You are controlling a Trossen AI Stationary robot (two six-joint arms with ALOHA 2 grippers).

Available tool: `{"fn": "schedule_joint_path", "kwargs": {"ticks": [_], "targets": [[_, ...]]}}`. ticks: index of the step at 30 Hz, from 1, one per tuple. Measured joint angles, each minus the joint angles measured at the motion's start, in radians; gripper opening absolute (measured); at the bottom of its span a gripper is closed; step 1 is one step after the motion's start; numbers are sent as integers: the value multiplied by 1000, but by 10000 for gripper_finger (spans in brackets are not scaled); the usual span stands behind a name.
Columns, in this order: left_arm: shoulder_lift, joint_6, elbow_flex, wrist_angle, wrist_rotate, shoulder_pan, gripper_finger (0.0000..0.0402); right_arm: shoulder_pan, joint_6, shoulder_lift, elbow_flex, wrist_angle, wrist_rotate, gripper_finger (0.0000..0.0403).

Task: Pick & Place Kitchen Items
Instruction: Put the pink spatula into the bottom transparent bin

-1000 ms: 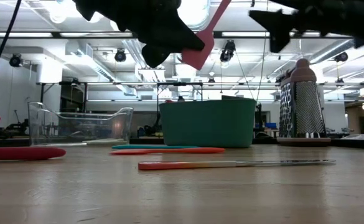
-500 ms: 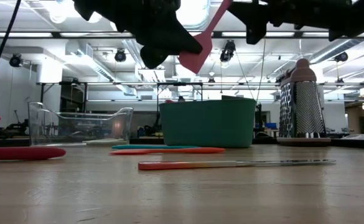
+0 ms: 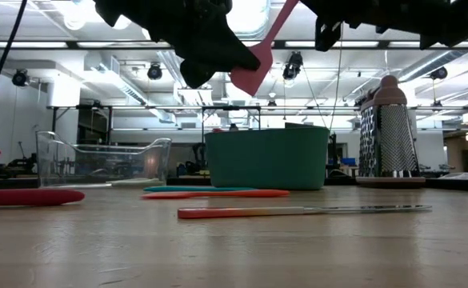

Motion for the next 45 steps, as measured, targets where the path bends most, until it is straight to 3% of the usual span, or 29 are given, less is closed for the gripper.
{"fn": "schedule_joint_path", "kwargs": {"ticks": [45], "targets": [[0,-24,0,4,-1,0,42,0,29,-1,0,-17,-3,29]]}}
